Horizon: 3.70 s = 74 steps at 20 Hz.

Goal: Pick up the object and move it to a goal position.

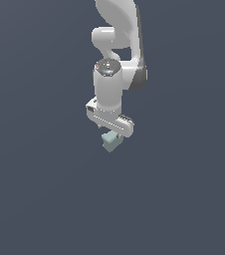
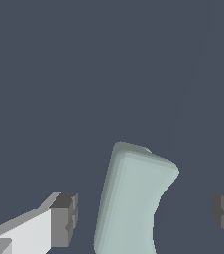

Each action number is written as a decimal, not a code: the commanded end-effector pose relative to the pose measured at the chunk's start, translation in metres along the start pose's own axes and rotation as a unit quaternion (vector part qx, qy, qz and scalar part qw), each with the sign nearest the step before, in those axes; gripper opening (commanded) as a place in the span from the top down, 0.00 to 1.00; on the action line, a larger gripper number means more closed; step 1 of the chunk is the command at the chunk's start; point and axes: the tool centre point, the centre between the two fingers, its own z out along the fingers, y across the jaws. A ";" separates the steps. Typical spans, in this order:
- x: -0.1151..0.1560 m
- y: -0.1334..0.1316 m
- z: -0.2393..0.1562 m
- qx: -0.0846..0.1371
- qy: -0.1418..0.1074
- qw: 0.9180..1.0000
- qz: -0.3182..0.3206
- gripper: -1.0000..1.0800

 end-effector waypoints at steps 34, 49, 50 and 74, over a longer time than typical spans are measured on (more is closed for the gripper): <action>-0.033 0.003 0.068 -0.003 -0.006 0.993 0.121 0.04; -0.033 0.002 0.069 -0.003 -0.006 0.993 0.121 1.00; -0.033 0.002 0.068 -0.003 -0.006 0.993 0.121 1.00; -0.061 -0.063 -0.109 -0.004 -0.005 0.993 0.121 1.00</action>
